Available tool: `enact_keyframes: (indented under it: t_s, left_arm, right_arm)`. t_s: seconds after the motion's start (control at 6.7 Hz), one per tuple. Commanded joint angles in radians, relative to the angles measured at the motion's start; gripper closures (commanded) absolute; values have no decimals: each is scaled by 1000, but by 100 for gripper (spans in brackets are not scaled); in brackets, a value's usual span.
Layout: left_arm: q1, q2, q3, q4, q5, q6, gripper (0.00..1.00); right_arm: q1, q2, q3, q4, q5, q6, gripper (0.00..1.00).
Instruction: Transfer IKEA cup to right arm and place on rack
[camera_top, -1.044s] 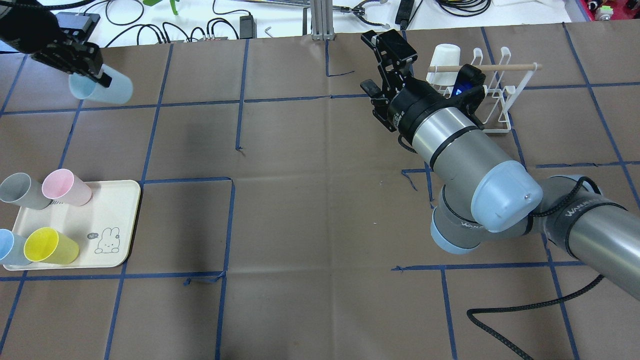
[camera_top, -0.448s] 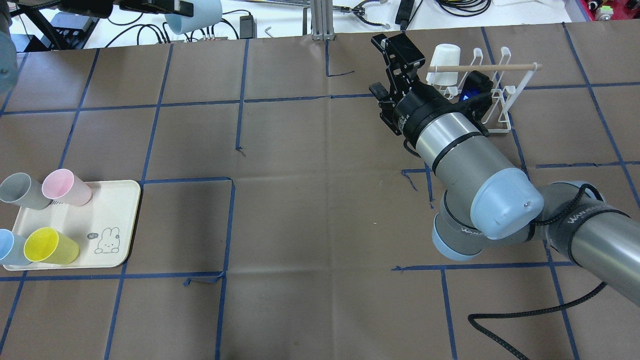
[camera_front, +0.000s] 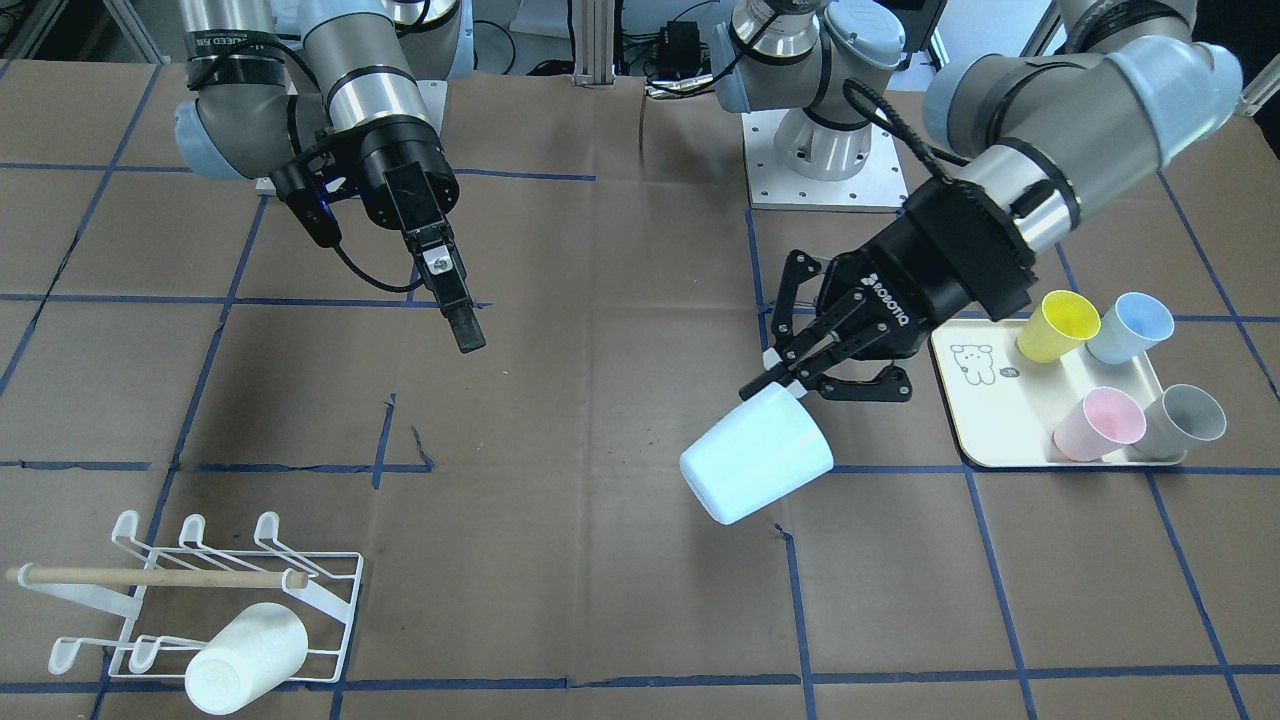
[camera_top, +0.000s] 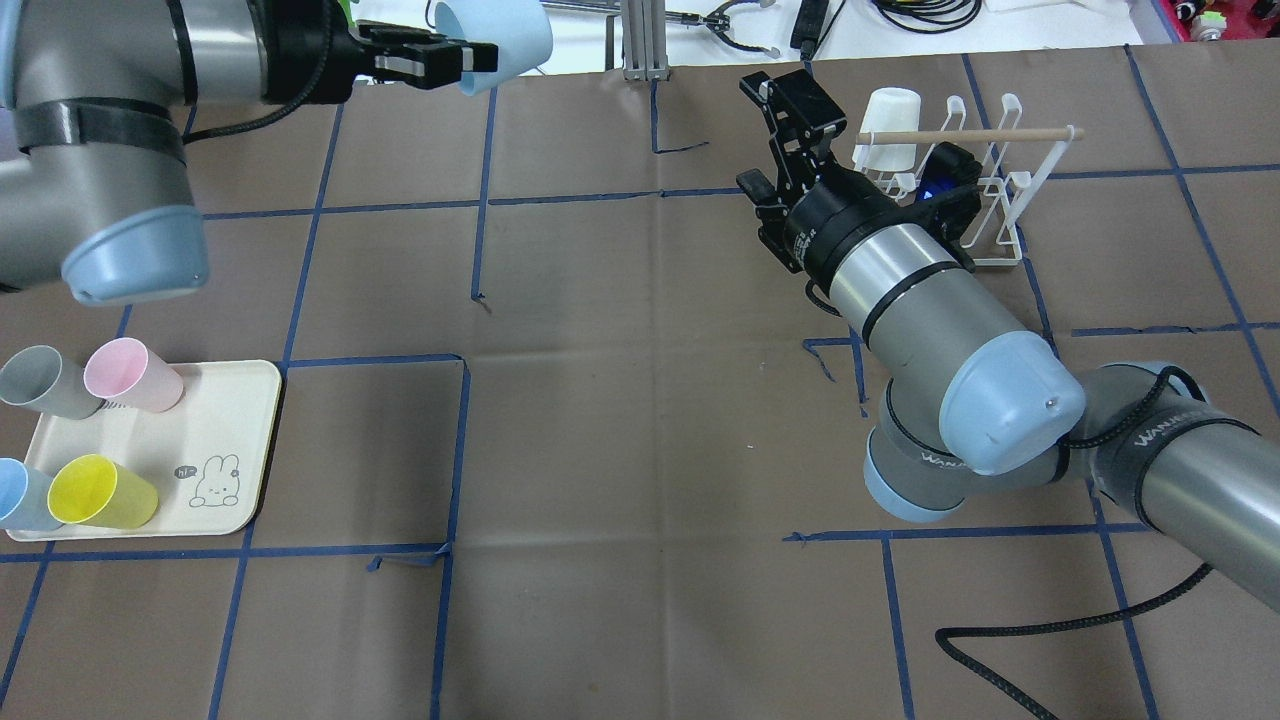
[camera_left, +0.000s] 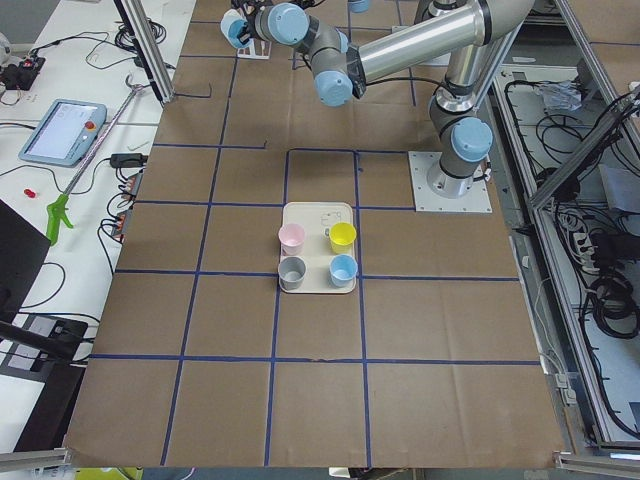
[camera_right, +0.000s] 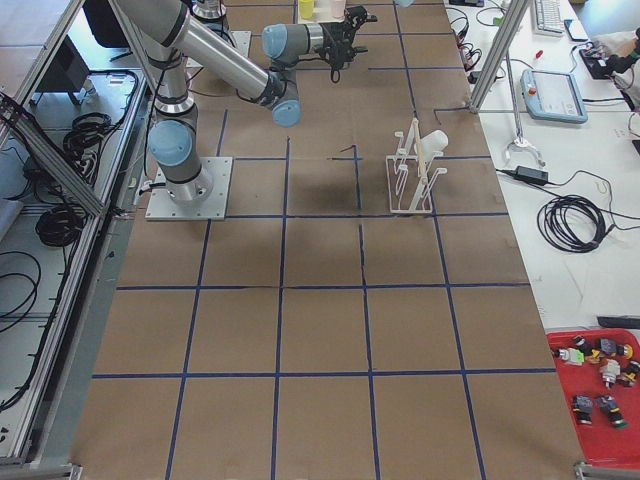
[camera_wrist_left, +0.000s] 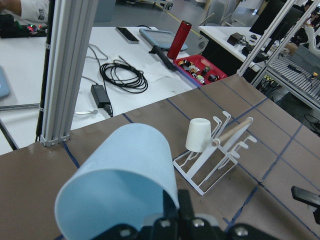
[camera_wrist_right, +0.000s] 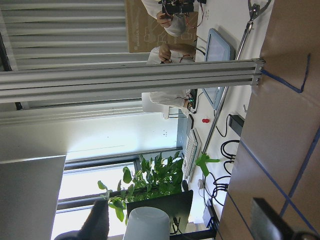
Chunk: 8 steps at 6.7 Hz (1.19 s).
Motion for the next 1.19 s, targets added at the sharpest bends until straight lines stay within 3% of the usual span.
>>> enact_keyframes:
  t_s: [0.0,0.3,0.75,1.04]
  left_arm:
    - [-47,-17,-145,323,-3,-56,100]
    - [-76,-17,-225,546,-24,-223,98]
    - [-107,6,-270,570,-20,-260,97]
    - [-108,7,-272,571,-21,-262,97]
  right_arm:
    - [4,-2,-7,75,3,12,0]
    - [35,0,-9,101,0,126,0]
    - [76,11,-70,202,1,128,1]
    - [87,33,-99,205,-3,129,1]
